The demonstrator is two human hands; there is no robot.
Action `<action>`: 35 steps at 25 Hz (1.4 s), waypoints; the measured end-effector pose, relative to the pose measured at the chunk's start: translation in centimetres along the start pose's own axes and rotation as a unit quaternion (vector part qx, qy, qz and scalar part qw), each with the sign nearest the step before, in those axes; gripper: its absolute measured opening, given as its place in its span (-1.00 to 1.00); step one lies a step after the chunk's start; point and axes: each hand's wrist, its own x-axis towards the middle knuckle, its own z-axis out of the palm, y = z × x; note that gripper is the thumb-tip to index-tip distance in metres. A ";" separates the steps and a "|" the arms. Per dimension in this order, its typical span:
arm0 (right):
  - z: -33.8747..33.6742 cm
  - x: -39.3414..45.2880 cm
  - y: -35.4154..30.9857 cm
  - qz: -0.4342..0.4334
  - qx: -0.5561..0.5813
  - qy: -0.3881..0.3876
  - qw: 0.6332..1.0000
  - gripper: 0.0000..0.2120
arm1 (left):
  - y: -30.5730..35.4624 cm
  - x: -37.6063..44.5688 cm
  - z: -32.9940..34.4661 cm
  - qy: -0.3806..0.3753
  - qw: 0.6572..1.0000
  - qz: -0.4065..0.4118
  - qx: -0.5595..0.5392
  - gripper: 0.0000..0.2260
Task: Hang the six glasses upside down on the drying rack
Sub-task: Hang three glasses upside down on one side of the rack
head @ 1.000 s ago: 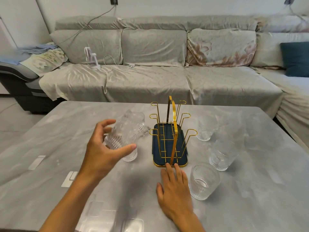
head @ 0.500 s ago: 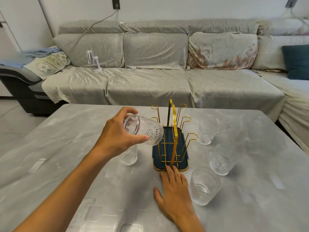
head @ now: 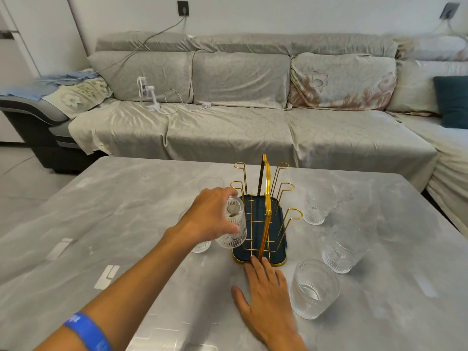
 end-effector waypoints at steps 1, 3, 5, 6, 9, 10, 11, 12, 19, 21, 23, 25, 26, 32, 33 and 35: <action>0.0 0.0 0.0 0.001 0.001 -0.002 1.000 -0.28 | -0.2 0.1 0.4 -0.004 1.000 -0.005 -0.003 -0.24; 0.0 0.1 0.1 0.003 -0.003 -0.003 1.000 -0.26 | -0.3 0.2 1.0 0.004 1.000 -0.011 -0.011 -0.25; 0.1 0.0 0.0 0.002 -0.008 -0.004 1.000 -0.27 | -0.2 0.0 1.2 0.007 1.000 -0.009 -0.012 -0.25; 0.1 0.0 -0.1 0.003 -0.008 -0.005 1.000 -0.27 | -0.2 -0.4 1.1 0.000 1.000 -0.004 -0.015 -0.24; -0.1 0.0 0.0 -0.004 -0.003 0.004 1.000 -0.25 | -1.5 -3.1 1.5 0.084 0.986 -0.007 -0.144 -0.30; -0.1 0.0 -0.1 -0.006 -0.005 0.013 1.000 -0.27 | -2.6 -4.4 2.0 0.171 0.959 -0.042 -0.221 -0.39; -0.1 0.0 0.0 -0.008 -0.008 0.018 1.000 -0.29 | -3.9 -5.7 2.8 0.257 0.920 -0.096 -0.279 -0.48; -0.1 0.0 0.0 -0.011 -0.011 0.018 1.000 -0.30 | -5.2 -6.5 3.8 0.312 0.884 -0.161 -0.308 -0.52; -0.3 0.0 -0.3 -0.011 -0.020 0.020 1.000 -0.43 | -10.7 -4.2 9.5 0.128 0.887 -0.315 -0.313 -0.19; -0.2 0.1 -0.3 -0.013 -0.021 0.027 0.999 -0.43 | -11.1 -3.3 9.5 0.119 0.891 -0.294 -0.325 -0.25; 0.0 0.2 -0.2 -0.009 -0.021 0.029 0.999 -0.42 | -11.5 -3.0 8.6 0.105 0.898 -0.282 -0.320 -0.26; 0.1 0.2 -0.1 -0.008 -0.022 0.025 0.999 -0.40 | -12.0 -2.9 6.5 0.108 0.896 -0.276 -0.329 -0.25; 0.2 0.2 -0.1 -0.008 -0.021 0.022 1.000 -0.39 | -12.2 -2.8 4.8 0.115 0.899 -0.272 -0.323 -0.23; -0.1 0.0 -0.1 -0.007 -0.012 0.014 1.000 -0.36 | -8.2 0.1 -8.5 0.102 0.972 -0.152 -0.148 -0.20; -0.2 0.0 -0.1 -0.006 -0.012 0.008 1.000 -0.35 | -7.0 1.1 -9.5 0.094 0.977 -0.131 -0.139 -0.21; -0.3 0.1 -0.2 0.001 -0.011 -0.005 1.000 -0.32 | -4.4 3.3 -10.2 0.072 0.985 -0.094 -0.124 -0.25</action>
